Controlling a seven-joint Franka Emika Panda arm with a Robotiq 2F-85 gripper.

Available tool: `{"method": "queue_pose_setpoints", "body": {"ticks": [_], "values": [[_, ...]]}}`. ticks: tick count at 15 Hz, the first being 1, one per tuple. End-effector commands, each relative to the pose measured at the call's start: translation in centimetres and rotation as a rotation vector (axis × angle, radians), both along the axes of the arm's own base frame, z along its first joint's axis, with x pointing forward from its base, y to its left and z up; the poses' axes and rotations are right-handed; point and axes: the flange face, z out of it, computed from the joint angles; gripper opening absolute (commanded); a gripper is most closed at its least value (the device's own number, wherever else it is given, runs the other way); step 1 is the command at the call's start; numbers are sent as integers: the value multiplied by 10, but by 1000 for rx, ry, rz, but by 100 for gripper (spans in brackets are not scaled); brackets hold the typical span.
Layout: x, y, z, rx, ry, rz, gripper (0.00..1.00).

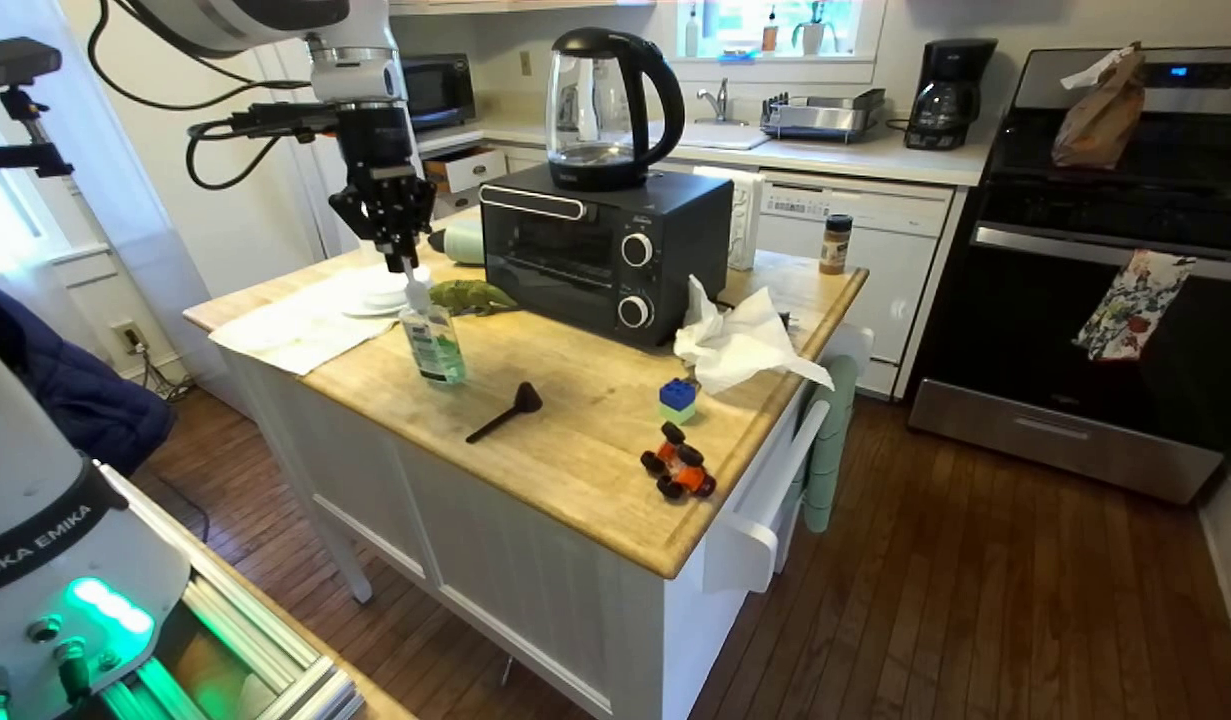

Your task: Turn the bottle

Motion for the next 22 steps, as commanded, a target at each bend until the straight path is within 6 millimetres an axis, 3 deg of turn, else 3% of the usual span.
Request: {"method": "queue_pose_setpoints", "body": {"ticks": [1, 8, 17, 18, 19, 22], "values": [[5, 2, 2, 47, -20, -28, 5], [4, 1, 2, 61, -42, -36, 5], [-1, -1, -12, 88, -32, -9, 5], [0, -3, -10, 105, -23, -20, 45], [0, -5, -8, 104, -28, -35, 46], [3, -7, -4, 109, -42, -48, 67]]}}
